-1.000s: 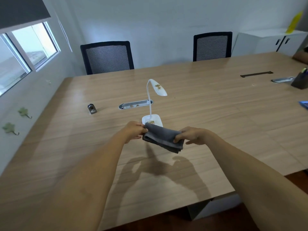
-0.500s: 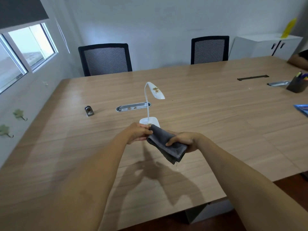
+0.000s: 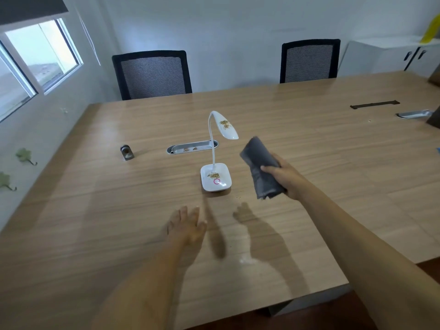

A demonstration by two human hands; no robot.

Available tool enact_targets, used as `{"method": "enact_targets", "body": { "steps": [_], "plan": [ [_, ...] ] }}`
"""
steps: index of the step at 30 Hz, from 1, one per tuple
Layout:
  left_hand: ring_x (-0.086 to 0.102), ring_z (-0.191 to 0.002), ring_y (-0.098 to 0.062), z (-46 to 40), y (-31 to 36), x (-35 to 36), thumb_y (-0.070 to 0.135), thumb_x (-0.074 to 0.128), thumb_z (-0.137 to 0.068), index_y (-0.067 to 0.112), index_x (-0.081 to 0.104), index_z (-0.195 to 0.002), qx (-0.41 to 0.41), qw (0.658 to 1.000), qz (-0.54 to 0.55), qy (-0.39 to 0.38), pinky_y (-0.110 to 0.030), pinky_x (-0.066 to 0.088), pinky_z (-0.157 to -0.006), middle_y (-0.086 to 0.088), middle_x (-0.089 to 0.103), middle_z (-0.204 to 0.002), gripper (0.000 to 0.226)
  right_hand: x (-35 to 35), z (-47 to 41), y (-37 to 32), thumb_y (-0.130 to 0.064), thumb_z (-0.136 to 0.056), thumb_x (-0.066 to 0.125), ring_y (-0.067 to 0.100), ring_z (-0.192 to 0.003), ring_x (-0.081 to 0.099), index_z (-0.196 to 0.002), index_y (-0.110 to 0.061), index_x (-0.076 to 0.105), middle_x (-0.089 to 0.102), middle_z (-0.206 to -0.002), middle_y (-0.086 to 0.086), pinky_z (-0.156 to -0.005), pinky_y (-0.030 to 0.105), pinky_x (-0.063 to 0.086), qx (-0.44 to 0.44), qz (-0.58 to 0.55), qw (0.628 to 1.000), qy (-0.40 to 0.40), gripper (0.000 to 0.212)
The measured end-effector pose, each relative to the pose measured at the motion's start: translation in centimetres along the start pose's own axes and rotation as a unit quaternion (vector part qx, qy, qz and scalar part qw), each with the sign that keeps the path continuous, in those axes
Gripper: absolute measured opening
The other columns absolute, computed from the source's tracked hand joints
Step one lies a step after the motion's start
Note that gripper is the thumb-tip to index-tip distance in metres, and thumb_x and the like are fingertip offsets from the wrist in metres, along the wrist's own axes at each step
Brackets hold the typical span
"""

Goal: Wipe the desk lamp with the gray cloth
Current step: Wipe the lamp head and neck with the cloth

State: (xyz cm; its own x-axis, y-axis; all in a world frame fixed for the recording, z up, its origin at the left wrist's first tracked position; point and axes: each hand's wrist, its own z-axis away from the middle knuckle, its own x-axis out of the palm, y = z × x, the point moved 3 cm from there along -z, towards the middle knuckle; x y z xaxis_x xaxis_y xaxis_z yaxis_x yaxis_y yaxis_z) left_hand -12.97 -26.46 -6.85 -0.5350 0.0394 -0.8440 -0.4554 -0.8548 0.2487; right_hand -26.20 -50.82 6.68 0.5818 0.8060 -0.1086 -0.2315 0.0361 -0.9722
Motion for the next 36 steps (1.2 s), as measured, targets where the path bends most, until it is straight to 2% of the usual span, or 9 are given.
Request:
{"method": "enact_targets", "body": {
  "steps": [4,7,10,14,20,29,31,34,36],
  "plan": [
    [-0.021,-0.149,-0.025,-0.4,-0.2,2.3,0.064,0.021,-0.091,0.039,-0.003,-0.152,-0.014,0.999,0.0,0.03,-0.055,-0.008,-0.117,-0.001,-0.02,-0.162,0.07,-0.2,-0.6,-6.1,0.002,-0.091,0.046,0.005,-0.097,0.058,-0.127,-0.027,0.052,0.062,-0.11,-0.012,-0.075,0.007,0.05,-0.177,0.06,0.982,0.018,0.047],
    [-0.024,-0.148,-0.023,-0.6,-0.5,2.9,0.066,0.016,-0.091,0.041,-0.005,-0.151,-0.013,0.998,-0.005,0.055,-0.053,-0.012,-0.117,0.0,-0.022,-0.162,0.068,0.3,-0.8,-10.6,0.002,-0.089,0.043,0.003,-0.108,0.055,-0.136,-0.026,0.048,0.057,-0.123,-0.011,-0.082,0.0,0.044,-0.258,0.132,0.957,0.009,0.055],
    [-0.024,-0.148,-0.022,-0.6,-0.6,3.1,0.066,0.015,-0.091,0.043,-0.008,-0.15,-0.015,0.998,-0.012,0.053,-0.051,-0.014,-0.117,0.002,-0.023,-0.161,0.068,1.0,-1.0,-13.2,0.001,-0.089,0.04,0.011,-0.112,0.055,-0.136,-0.03,0.049,0.059,-0.126,-0.007,-0.089,0.011,0.047,-0.294,0.198,0.935,-0.004,0.057],
    [-0.022,-0.149,-0.022,-0.6,-0.6,2.9,0.066,0.015,-0.091,0.042,-0.008,-0.15,-0.02,0.998,-0.022,0.049,-0.052,-0.012,-0.118,0.001,-0.022,-0.161,0.068,1.6,-1.3,-13.9,0.003,-0.088,0.042,0.025,-0.111,0.06,-0.132,-0.031,0.055,0.063,-0.125,0.008,-0.1,0.038,0.049,-0.293,0.287,0.912,-0.015,0.058],
    [-0.023,-0.148,-0.023,-0.6,-0.4,2.7,0.067,0.015,-0.091,0.042,-0.008,-0.15,-0.019,0.999,-0.02,0.036,-0.053,-0.013,-0.118,0.0,-0.024,-0.161,0.069,1.4,-0.5,-13.2,0.006,-0.086,0.042,0.028,-0.107,0.059,-0.128,-0.029,0.06,0.062,-0.12,0.009,-0.097,0.043,0.047,-0.31,0.369,0.876,-0.023,0.058],
    [-0.025,-0.148,-0.023,-0.6,-0.2,2.4,0.069,0.015,-0.089,0.041,-0.008,-0.15,-0.021,0.999,-0.023,0.021,-0.054,-0.011,-0.118,0.0,-0.026,-0.16,0.071,0.3,2.4,-12.1,0.008,-0.079,0.044,0.029,-0.117,0.052,-0.123,-0.028,0.065,0.056,-0.129,0.01,-0.096,0.051,0.044,-0.367,0.44,0.819,0.002,0.061],
    [-0.024,-0.148,-0.023,-0.5,-0.3,2.3,0.069,0.016,-0.089,0.041,-0.008,-0.151,-0.021,0.999,-0.022,0.023,-0.055,-0.011,-0.118,0.0,-0.025,-0.161,0.071,-0.1,2.9,-11.7,0.011,-0.078,0.043,0.029,-0.118,0.052,-0.122,-0.025,0.066,0.055,-0.13,0.011,-0.099,0.047,0.044,-0.37,0.424,0.826,0.019,0.062],
    [-0.02,-0.149,-0.025,-0.1,-0.2,2.3,0.067,0.017,-0.09,0.042,-0.006,-0.151,-0.013,0.999,-0.024,0.035,-0.056,-0.008,-0.117,-0.002,-0.02,-0.162,0.069,-0.8,3.1,-11.2,0.015,-0.08,0.041,0.017,-0.114,0.052,-0.122,-0.018,0.066,0.054,-0.128,0.011,-0.098,0.015,0.041,-0.351,0.324,0.877,0.043,0.059],
    [-0.015,-0.15,-0.026,0.0,0.3,1.9,0.064,0.019,-0.092,0.042,-0.003,-0.151,-0.009,0.999,-0.012,0.05,-0.058,-0.005,-0.117,-0.003,-0.015,-0.163,0.066,-0.8,3.0,-11.0,0.015,-0.082,0.042,0.012,-0.111,0.051,-0.123,-0.017,0.064,0.055,-0.125,0.011,-0.094,0.004,0.036,-0.34,0.261,0.902,0.059,0.057]
  ]
}}
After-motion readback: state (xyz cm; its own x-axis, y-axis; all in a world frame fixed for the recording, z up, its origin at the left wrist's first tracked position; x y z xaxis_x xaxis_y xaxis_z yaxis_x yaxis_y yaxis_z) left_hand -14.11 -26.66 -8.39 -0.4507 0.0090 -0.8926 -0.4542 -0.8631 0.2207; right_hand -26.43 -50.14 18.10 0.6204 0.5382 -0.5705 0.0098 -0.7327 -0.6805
